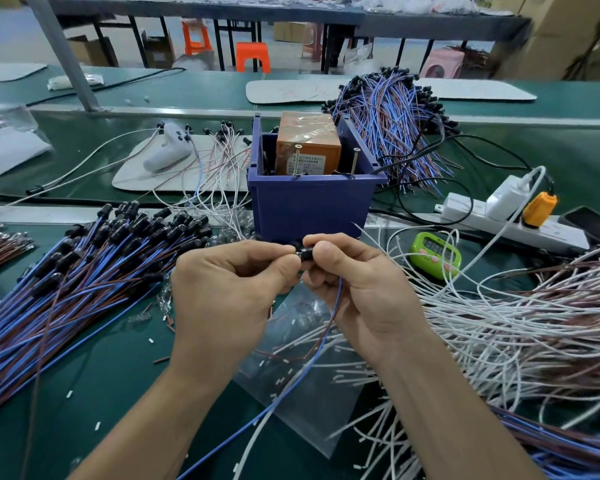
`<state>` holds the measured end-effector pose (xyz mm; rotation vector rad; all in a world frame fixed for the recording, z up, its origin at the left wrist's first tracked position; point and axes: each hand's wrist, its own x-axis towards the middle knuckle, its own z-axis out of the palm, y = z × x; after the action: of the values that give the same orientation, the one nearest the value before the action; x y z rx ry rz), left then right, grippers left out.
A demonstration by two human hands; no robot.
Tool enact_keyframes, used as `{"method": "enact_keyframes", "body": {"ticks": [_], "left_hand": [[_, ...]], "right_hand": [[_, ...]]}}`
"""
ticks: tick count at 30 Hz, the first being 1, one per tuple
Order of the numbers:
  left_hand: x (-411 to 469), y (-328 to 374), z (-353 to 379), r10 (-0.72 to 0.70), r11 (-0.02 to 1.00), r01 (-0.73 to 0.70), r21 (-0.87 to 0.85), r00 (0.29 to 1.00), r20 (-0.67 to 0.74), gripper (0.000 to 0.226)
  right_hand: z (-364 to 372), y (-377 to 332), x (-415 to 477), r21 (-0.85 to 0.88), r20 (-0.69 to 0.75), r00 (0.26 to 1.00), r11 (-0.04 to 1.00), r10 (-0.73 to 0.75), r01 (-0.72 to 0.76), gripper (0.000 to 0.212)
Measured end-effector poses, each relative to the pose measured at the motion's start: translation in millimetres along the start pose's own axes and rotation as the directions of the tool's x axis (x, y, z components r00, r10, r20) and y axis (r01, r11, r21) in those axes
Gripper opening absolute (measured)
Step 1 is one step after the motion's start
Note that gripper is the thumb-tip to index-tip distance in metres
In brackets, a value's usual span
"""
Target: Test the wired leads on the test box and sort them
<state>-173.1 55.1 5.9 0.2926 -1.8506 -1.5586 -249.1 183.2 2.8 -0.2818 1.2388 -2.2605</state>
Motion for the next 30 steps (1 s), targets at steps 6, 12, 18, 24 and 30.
{"method": "enact_keyframes", "body": {"ticks": [6,12,18,24,30], "left_hand": [[4.0,1.0,-5.8,0.036,0.991,-0.036,0.127,0.999,0.0,0.021],[7.7,1.4,-4.5,-0.027,0.999,0.025,0.044,0.999,0.038,0.018],[7.6,-0.1,-4.8,-0.047,0.998,0.049,-0.034,0.998,0.052,0.017],[8.7,-2.1,-7.2,-0.037,0.998,0.041,-0.05,0.996,0.083,0.019],[9.0,-4.1,-8.2,-0.085,0.994,0.091,-0.054,0.99,0.108,0.023]], "right_hand": [[2.9,2.6,0.1,-0.086,-0.02,0.995,0.992,-0.094,0.092,0.008],[-0.4,1.5,1.5,-0.045,-0.012,0.998,0.997,-0.067,0.066,0.01],[0.6,2.5,1.5,-0.073,-0.008,0.997,0.994,-0.081,0.08,0.01],[1.5,1.9,0.1,-0.099,0.0,0.996,0.991,-0.087,0.087,0.009],[1.4,3.3,-0.5,-0.128,-0.006,0.997,0.989,-0.074,0.073,0.013]]}}
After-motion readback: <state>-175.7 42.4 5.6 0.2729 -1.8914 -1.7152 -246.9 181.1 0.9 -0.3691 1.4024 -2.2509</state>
